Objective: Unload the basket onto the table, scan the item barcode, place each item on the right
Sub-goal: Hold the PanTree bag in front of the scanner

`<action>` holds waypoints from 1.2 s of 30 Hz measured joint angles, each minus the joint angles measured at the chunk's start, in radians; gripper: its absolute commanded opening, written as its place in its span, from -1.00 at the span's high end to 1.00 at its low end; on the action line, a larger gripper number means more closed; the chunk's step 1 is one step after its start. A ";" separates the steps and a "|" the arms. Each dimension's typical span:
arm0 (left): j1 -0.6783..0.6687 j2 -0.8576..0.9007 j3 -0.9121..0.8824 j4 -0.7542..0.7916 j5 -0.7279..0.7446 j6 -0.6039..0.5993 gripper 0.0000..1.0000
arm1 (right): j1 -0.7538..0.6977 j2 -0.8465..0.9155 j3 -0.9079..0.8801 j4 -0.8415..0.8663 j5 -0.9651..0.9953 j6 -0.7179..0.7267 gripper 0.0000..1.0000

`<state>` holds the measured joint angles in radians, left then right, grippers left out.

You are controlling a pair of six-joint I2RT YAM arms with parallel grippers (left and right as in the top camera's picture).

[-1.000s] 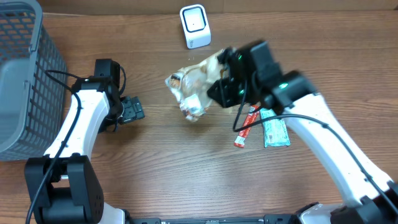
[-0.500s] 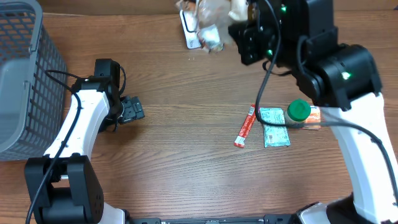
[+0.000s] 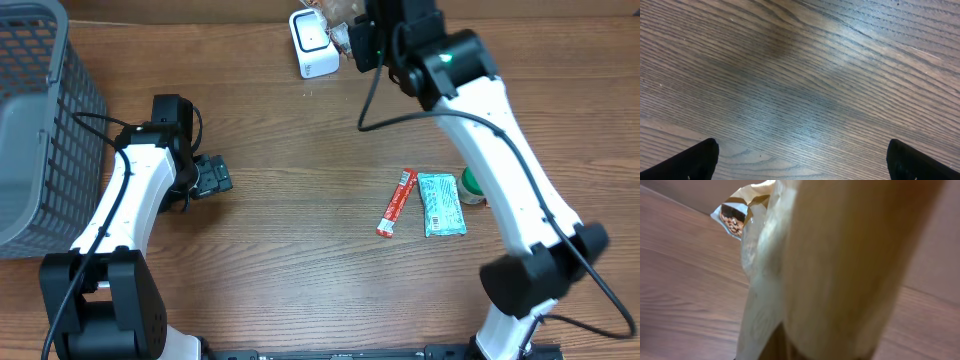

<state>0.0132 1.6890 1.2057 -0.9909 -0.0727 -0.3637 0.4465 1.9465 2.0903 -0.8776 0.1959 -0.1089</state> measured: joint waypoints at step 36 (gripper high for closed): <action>0.000 0.000 0.000 0.000 0.000 0.000 -0.99 | 0.103 0.448 -0.005 0.840 0.377 -0.336 0.93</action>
<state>0.0132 1.6890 1.2060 -0.9909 -0.0731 -0.3637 0.5499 2.3943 2.0850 -0.0372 0.5732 -0.4450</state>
